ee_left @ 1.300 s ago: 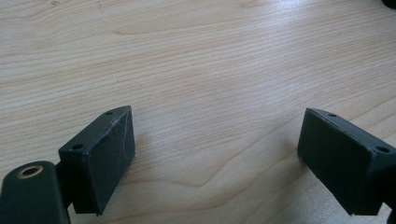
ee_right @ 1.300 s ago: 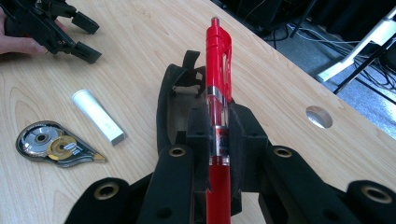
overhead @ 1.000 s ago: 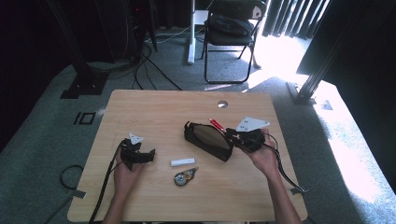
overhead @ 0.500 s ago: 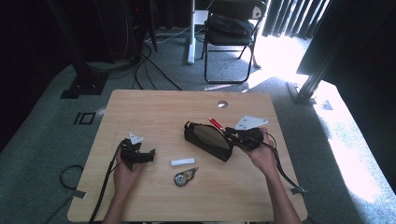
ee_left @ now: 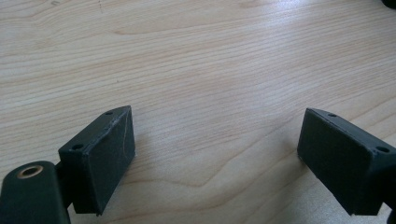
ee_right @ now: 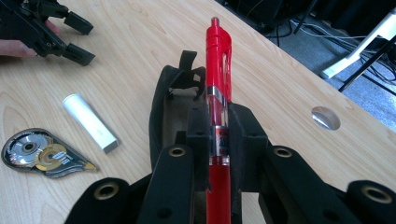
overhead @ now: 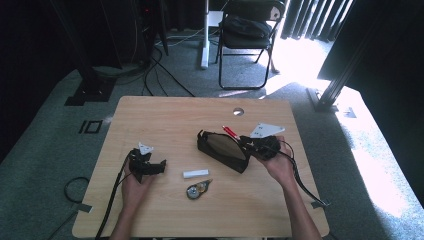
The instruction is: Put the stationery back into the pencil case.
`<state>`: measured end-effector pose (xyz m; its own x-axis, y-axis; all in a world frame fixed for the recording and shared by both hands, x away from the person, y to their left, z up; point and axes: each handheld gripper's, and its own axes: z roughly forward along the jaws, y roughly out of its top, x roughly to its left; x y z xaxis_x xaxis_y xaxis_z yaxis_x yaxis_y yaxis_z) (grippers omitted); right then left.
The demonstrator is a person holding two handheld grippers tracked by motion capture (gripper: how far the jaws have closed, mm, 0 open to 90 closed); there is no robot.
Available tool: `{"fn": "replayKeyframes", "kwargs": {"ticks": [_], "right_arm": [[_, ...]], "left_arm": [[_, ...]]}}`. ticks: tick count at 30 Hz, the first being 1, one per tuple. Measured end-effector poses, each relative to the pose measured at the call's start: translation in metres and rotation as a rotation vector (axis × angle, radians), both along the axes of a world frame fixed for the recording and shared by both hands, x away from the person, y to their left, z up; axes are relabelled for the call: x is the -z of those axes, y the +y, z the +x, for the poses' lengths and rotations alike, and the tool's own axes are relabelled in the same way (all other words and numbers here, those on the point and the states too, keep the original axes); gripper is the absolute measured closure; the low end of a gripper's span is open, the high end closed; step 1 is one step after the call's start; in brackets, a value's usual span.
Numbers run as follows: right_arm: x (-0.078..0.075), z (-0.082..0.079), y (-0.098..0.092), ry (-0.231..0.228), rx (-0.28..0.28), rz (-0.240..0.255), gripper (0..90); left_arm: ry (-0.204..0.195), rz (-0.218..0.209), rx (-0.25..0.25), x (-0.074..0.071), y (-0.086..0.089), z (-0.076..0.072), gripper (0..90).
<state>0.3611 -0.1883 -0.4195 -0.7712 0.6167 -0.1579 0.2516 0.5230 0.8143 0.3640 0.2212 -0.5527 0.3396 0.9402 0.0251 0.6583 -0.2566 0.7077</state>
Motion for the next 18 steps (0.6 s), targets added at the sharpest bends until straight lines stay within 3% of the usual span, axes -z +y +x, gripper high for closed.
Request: {"fn": "replayKeyframes", "kwargs": {"ticks": [18], "right_arm": [[0.0066,0.0063,0.0057,0.014,-0.011,-0.006,79.3]], "left_arm": [[0.0,0.0,0.0,0.0,0.0,0.0,11.6]]}}
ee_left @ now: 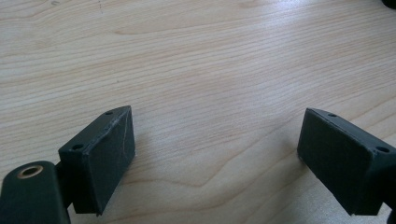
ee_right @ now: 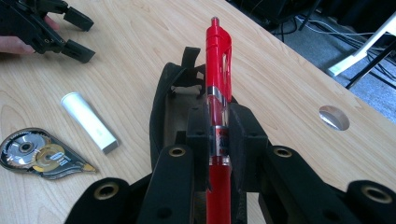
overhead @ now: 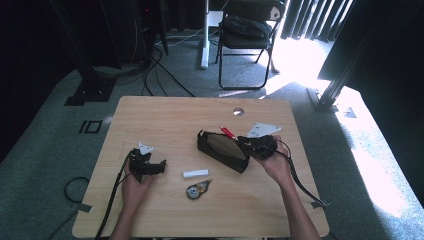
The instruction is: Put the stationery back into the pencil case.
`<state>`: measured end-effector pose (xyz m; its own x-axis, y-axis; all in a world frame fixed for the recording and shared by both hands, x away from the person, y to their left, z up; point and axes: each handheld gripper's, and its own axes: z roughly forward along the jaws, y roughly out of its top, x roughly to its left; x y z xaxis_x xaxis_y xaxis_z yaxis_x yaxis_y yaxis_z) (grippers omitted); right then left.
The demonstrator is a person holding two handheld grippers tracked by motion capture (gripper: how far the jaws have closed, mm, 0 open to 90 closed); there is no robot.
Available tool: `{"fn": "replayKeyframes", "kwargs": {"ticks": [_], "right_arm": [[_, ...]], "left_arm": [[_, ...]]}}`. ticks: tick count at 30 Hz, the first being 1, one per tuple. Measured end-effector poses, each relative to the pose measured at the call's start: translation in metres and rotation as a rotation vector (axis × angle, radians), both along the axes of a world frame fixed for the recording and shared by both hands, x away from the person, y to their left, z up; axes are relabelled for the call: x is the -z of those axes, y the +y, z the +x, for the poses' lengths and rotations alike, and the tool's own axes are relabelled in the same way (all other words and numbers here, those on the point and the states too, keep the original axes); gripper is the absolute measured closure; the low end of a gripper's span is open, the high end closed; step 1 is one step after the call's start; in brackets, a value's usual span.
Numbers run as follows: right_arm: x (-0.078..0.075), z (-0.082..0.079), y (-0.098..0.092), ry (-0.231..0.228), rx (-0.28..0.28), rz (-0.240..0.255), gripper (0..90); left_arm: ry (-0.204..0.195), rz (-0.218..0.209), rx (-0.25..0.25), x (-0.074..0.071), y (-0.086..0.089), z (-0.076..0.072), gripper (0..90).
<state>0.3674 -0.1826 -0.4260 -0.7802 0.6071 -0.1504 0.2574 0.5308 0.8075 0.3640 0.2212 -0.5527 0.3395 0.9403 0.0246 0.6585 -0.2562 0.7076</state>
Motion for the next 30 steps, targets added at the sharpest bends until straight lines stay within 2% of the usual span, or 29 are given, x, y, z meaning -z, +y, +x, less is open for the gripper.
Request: {"fn": "replayKeyframes", "kwargs": {"ticks": [9,16,30], "right_arm": [[0.003,0.002,0.002,0.007,-0.002,0.002,79.3],[0.008,0.005,0.007,0.023,-0.02,-0.016,79.3],[0.013,0.009,0.01,0.035,-0.023,-0.005,79.3]], "left_arm": [[0.0,0.0,0.0,0.0,0.0,0.0,11.6],[0.0,0.0,0.0,0.0,0.0,0.0,11.6],[0.0,0.001,0.001,0.0,0.0,0.0,11.6]]}}
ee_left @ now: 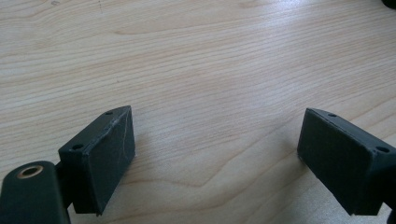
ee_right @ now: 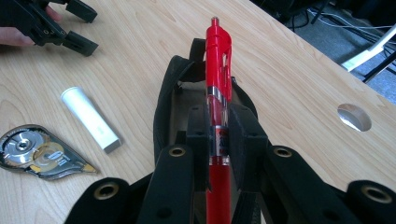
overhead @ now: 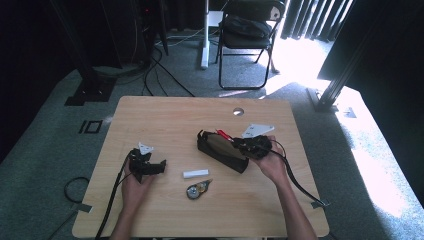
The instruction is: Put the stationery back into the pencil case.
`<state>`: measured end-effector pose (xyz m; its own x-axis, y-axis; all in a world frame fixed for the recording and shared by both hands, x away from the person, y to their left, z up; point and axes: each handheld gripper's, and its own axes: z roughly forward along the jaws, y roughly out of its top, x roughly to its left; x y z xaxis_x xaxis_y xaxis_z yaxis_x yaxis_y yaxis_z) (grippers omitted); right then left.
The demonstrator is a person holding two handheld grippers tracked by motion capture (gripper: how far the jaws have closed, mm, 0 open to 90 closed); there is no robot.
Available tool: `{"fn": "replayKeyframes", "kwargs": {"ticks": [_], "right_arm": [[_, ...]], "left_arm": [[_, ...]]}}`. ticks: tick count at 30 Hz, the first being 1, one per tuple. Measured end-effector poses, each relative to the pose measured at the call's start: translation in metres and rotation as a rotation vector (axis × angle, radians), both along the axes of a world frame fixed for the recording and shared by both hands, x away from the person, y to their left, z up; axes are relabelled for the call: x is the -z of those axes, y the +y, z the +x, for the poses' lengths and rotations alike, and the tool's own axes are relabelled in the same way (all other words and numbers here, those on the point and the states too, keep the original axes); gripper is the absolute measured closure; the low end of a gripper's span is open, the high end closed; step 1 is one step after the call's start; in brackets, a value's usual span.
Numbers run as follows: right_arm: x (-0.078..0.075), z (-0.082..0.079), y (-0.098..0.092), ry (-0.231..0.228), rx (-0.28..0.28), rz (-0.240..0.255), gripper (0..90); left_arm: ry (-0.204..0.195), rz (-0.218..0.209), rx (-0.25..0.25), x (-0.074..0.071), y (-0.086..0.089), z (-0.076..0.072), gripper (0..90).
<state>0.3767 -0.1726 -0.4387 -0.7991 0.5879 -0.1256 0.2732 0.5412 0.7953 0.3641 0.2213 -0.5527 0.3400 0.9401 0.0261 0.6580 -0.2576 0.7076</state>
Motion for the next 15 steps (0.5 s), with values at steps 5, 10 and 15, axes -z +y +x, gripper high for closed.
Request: {"fn": "replayKeyframes", "kwargs": {"ticks": [5,10,15], "right_arm": [[0.0012,0.0019,0.0008,0.003,0.0,0.007,79.3],[0.0033,0.0036,0.0023,0.006,0.001,0.009,79.3],[0.0049,0.0053,0.0034,0.008,0.001,0.011,79.3]], "left_arm": [[0.0,-0.001,-0.001,0.0,-0.0001,0.0,11.6],[-0.001,-0.001,-0.001,0.0001,-0.0001,0.0,11.6],[-0.002,-0.002,-0.002,0.0002,-0.0002,0.0,11.6]]}}
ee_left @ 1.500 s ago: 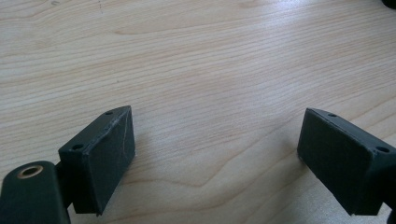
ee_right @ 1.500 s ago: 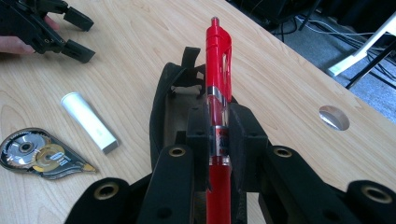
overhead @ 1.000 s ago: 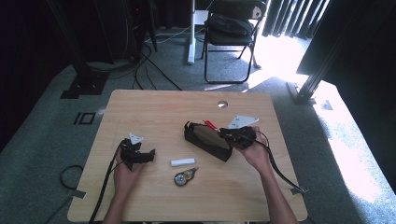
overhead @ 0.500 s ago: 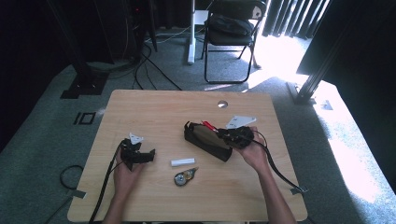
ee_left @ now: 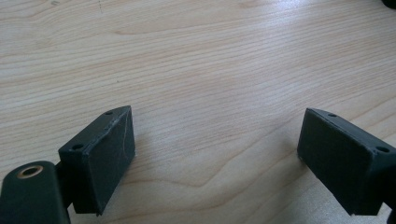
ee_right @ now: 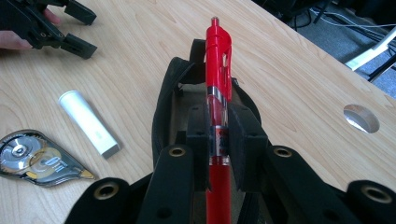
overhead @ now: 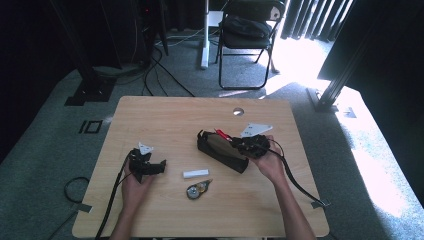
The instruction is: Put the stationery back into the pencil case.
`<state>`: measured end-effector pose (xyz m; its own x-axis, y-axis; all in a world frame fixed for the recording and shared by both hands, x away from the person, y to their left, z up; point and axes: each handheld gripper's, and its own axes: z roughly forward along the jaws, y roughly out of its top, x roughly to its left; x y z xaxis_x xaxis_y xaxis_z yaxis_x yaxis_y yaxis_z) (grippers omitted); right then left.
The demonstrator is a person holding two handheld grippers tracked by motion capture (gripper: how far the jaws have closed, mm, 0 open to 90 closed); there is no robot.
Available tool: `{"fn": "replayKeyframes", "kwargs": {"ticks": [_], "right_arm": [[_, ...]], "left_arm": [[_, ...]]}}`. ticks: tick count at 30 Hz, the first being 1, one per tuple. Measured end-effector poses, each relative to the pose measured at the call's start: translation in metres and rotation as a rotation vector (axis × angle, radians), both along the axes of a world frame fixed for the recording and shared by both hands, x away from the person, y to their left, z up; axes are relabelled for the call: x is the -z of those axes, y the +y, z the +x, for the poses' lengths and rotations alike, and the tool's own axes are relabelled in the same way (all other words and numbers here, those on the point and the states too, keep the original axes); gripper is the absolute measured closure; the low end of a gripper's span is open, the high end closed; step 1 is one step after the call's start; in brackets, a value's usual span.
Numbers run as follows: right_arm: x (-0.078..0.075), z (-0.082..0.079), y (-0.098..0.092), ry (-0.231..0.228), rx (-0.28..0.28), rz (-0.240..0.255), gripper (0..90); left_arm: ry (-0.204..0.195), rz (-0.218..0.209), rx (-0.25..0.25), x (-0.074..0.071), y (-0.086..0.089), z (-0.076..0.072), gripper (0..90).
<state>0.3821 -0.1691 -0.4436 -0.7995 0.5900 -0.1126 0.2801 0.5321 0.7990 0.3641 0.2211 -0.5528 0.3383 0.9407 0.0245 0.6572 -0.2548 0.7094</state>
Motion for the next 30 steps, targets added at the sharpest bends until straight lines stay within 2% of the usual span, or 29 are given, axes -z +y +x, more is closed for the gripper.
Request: {"fn": "replayKeyframes", "kwargs": {"ticks": [30], "right_arm": [[0.0088,0.008,0.0055,0.013,-0.002,0.01,79.3]], "left_arm": [[0.0,0.0,-0.001,0.0001,-0.0001,-0.0001,11.6]]}}
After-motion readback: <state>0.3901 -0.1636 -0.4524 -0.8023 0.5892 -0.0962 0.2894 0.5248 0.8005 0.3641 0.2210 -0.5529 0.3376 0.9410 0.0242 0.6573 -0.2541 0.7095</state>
